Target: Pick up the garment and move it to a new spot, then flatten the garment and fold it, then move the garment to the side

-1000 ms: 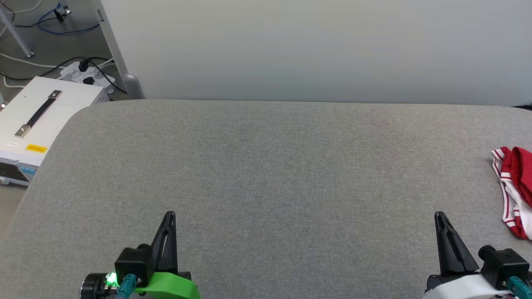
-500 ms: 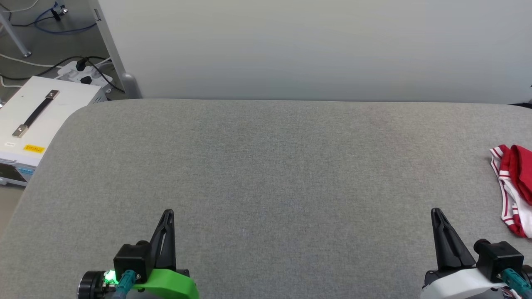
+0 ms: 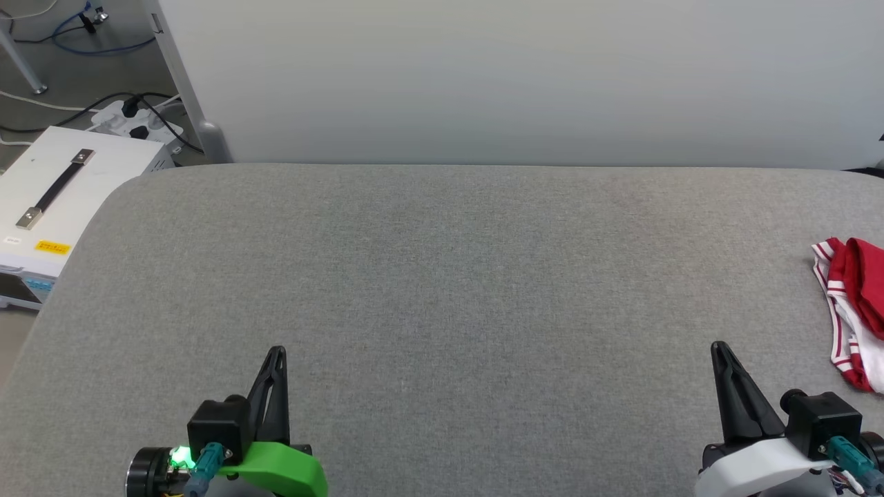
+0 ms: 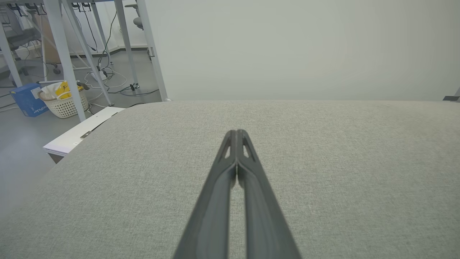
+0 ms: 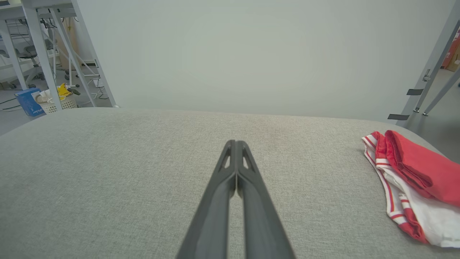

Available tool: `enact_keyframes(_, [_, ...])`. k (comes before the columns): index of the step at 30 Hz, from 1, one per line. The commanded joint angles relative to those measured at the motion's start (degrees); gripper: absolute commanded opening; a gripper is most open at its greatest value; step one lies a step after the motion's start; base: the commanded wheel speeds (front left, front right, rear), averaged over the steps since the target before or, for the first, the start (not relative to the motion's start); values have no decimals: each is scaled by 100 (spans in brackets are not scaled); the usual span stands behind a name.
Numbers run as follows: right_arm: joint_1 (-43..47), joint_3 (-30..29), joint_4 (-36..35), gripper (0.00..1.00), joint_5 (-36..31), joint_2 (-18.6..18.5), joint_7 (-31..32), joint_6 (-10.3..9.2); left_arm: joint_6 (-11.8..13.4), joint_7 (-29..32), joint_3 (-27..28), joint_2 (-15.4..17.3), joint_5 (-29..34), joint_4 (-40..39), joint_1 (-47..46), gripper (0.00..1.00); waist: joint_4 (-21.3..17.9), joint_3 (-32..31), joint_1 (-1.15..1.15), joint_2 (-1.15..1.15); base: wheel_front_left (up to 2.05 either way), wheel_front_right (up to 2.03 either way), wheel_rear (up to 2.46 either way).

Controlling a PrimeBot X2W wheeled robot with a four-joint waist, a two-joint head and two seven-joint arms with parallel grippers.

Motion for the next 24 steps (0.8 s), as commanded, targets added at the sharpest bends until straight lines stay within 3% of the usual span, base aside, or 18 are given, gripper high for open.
enact_keyframes(1, [-111,18,-6,0,-54,5,35,-2,24,42,21,-18,65,-20,-141,0,-3,2,0,0,0,0,0])
enact_keyframes(24, [-272,55,-10,0,-217,10,323,-3,40,327,86,-27,157,-116,-240,0,-54,40,0,0,0,0,0])
